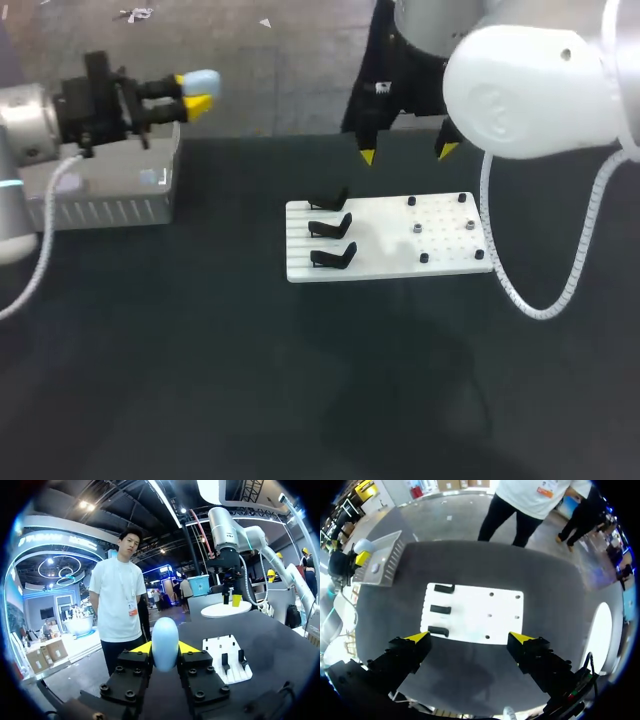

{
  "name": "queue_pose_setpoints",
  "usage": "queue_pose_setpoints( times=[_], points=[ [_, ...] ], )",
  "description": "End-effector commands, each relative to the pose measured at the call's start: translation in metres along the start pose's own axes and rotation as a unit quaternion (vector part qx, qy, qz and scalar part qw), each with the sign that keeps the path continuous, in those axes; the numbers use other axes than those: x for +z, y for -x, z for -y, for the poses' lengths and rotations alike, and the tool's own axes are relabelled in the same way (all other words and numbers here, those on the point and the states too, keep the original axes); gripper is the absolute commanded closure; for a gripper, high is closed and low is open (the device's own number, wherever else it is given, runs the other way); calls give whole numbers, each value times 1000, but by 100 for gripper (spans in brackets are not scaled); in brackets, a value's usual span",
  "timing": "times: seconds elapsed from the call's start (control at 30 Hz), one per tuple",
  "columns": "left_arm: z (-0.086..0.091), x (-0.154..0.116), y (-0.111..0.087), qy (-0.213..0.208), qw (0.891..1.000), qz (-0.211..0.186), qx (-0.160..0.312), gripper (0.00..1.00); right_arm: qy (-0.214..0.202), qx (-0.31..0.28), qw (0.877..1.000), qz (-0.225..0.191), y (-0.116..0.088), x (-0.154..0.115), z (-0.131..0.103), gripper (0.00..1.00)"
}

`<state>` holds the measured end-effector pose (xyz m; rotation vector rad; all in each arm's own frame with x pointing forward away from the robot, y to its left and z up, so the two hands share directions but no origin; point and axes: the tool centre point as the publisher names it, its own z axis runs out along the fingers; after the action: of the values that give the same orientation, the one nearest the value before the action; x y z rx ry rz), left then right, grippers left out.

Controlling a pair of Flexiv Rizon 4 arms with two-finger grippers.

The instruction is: Pick up each earbud case from the left stands, insert the matching earbuds, close the lid, and place the case in the box.

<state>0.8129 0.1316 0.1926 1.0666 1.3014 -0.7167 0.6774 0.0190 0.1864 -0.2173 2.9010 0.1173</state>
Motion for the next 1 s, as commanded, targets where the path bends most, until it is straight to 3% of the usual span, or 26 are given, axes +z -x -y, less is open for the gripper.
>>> queue_pose_setpoints(
  times=[0.03, 0.4, 0.53, 0.63, 0.67, 0.77, 0.87, 1.0],
  points=[
    [-7, -60, -17, 51, 999, -18, 0, 100, -5, 5, 1000, 19, -11, -1, -4, 0],
    [-33, -90, -97, 83, 991, -87, -57, 100, -15, 19, 1000, 6, -26, -2, -13, 0],
    [-39, -94, -118, 89, 988, -103, -76, 100, -16, 20, 1000, 4, -29, -2, -14, 0],
    [-41, -97, -123, 93, 987, -105, -84, 97, -17, 19, 1000, 4, -30, -4, -15, 0],
    [-41, -97, -123, 93, 986, -105, -86, 82, -17, 19, 1000, 4, -30, -4, -15, 0],
    [-41, -99, -126, 96, 985, -109, -98, 2, -16, 14, 1000, 5, -30, -4, -15, 0],
    [-40, -101, -128, 101, 983, -114, -99, 0, -14, 7, 1000, 6, -30, -3, -14, 0],
    [-28, -99, -112, 101, 984, -113, -91, 0, -1, -14, 1000, 13, -30, -5, -11, 0]
  ],
)
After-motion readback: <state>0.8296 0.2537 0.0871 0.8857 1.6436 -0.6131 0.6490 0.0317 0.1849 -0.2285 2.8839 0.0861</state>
